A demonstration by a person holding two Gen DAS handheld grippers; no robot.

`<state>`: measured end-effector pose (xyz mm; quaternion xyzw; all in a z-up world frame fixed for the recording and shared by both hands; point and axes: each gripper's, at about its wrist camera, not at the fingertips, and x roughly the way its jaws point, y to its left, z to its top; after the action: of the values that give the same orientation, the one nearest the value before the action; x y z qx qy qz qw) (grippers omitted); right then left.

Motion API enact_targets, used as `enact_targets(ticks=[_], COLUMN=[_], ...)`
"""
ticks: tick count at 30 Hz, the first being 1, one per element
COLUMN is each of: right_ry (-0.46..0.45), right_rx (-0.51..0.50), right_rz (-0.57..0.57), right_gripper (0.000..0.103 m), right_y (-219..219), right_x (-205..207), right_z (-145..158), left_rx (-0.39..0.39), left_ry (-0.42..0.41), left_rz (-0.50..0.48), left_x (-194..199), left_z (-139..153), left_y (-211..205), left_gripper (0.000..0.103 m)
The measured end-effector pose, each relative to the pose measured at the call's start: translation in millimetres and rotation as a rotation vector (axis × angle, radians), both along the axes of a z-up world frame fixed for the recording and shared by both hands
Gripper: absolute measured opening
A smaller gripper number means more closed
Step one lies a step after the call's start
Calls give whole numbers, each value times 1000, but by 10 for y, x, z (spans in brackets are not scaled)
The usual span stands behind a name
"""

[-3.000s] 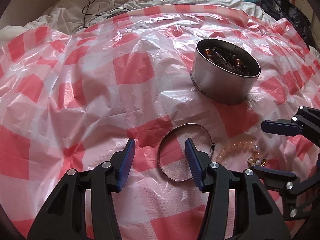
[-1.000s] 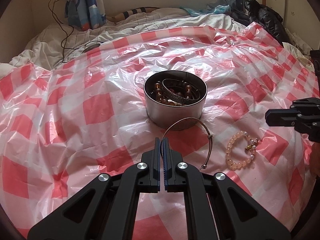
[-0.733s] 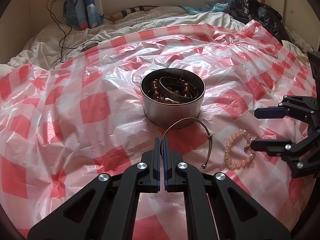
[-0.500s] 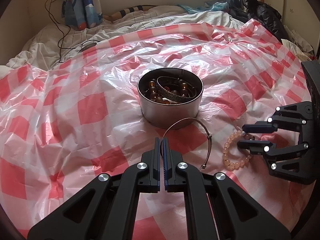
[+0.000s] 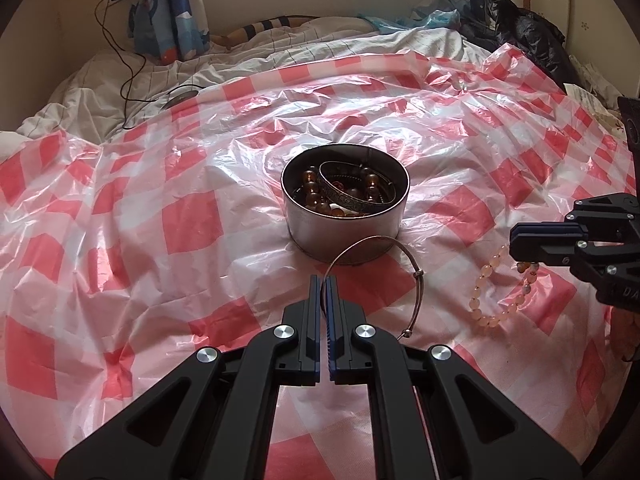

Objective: Organize jewelry
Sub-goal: 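Grasp the pink bead bracelet with the right tool while the left tool holds the bangle, then carry both held bracelets over the silver tin and open both tools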

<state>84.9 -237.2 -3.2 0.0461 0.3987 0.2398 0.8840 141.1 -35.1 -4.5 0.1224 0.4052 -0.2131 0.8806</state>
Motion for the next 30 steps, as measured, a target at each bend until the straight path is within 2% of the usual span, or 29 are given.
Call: enact_targets(ticks=[4, 8, 30], right_ry=[-14, -10, 3], right_rx=[125, 181, 209], right_rz=[19, 16, 37], right_gripper=[8, 8, 8], right_y=[-78, -128, -98], right_x=[-20, -21, -15], right_z=[129, 172, 164], left_rx=[17, 49, 105], left_ry=[-14, -30, -92], left_rz=[4, 5, 9], left_x=[-9, -22, -76], left_z=[12, 5, 62], left_y=[-8, -40, -99], left_gripper=[2, 2, 2])
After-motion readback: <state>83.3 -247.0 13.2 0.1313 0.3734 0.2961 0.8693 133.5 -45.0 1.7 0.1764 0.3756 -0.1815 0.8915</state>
